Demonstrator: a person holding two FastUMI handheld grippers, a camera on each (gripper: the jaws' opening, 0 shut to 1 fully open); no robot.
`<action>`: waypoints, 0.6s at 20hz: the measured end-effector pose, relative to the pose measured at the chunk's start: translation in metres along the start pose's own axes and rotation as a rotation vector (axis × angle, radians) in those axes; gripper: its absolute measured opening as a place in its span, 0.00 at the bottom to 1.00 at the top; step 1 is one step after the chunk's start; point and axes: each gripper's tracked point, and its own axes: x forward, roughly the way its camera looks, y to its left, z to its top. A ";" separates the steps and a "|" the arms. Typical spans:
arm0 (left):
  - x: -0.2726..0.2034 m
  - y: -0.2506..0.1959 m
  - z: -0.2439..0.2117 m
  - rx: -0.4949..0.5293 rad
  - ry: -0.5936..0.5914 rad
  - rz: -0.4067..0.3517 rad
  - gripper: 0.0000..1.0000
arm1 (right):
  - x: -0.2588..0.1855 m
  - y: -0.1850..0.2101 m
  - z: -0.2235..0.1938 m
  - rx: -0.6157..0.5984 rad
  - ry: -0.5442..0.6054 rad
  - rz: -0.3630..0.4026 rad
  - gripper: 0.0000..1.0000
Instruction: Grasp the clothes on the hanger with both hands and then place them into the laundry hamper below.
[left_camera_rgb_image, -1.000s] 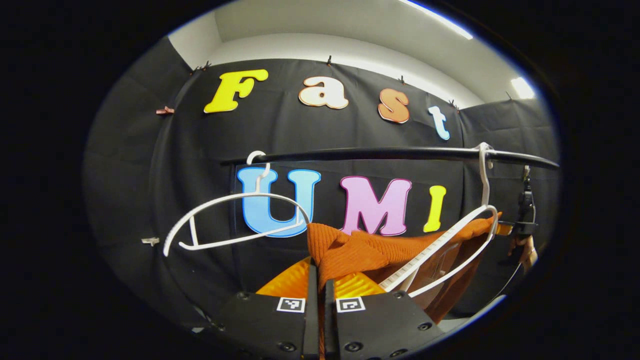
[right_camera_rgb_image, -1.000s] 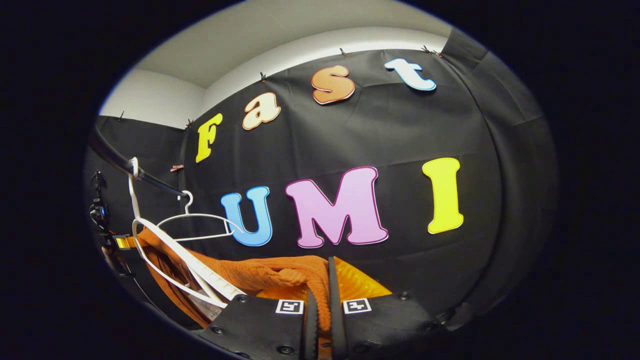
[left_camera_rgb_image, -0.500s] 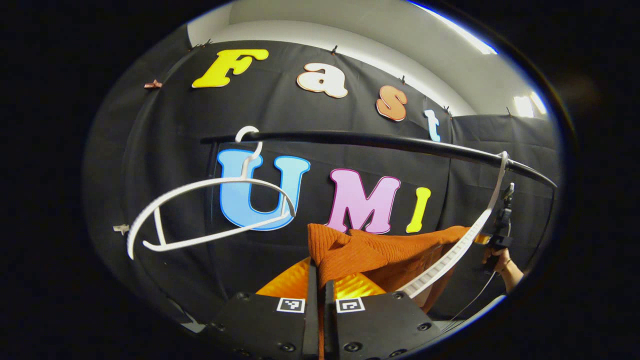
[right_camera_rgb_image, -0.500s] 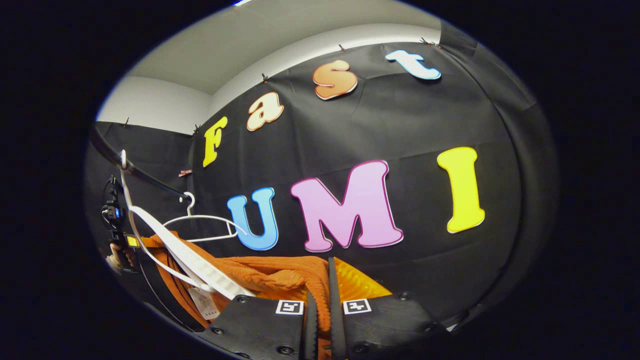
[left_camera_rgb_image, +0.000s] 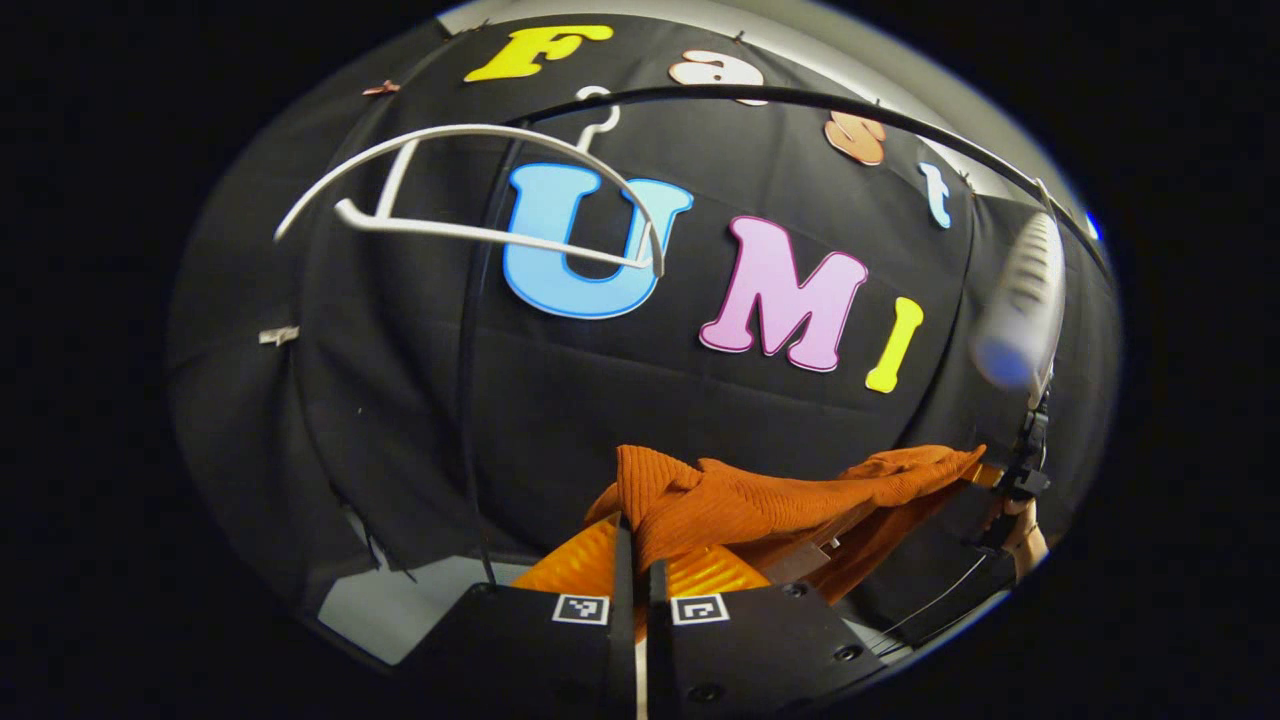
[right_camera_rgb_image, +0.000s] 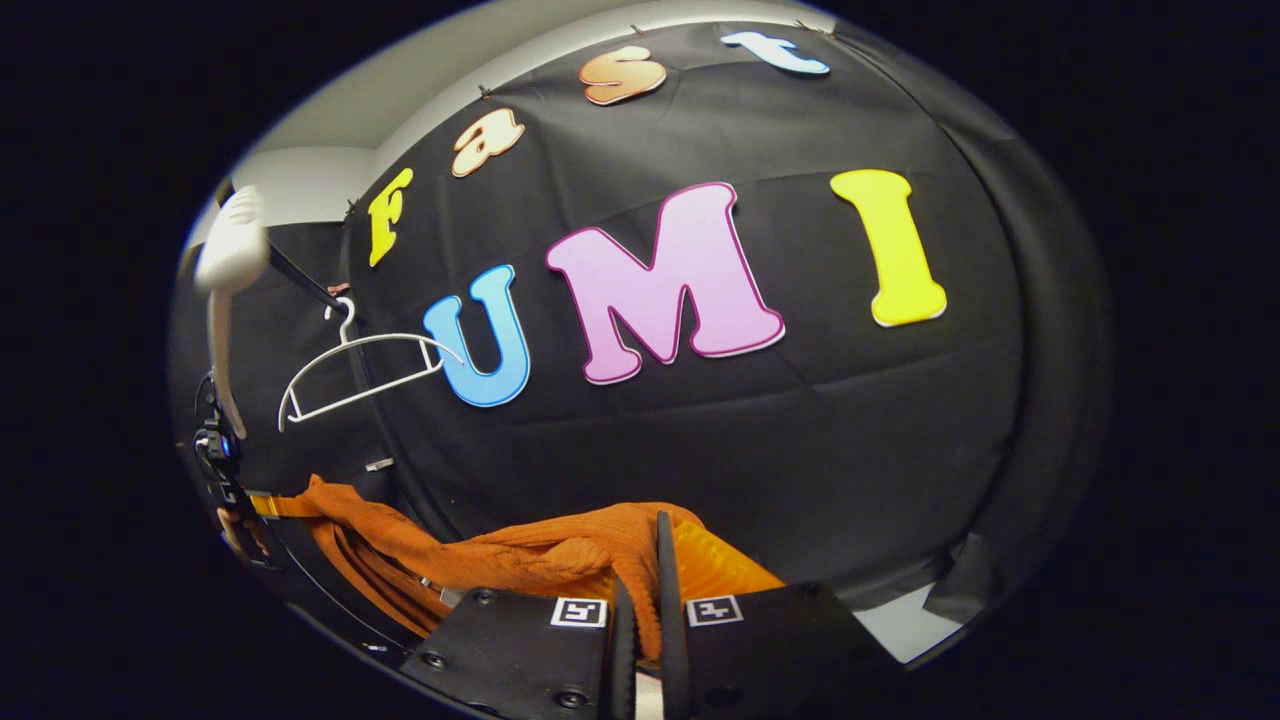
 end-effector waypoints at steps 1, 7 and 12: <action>-0.009 0.001 -0.010 -0.040 0.005 0.013 0.08 | -0.008 0.003 -0.008 0.006 0.017 -0.006 0.14; -0.055 -0.025 -0.053 -0.105 0.087 0.030 0.08 | -0.056 0.039 -0.045 0.013 0.089 0.013 0.14; -0.073 -0.075 -0.064 -0.067 0.105 -0.049 0.08 | -0.088 0.082 -0.070 0.034 0.154 0.075 0.14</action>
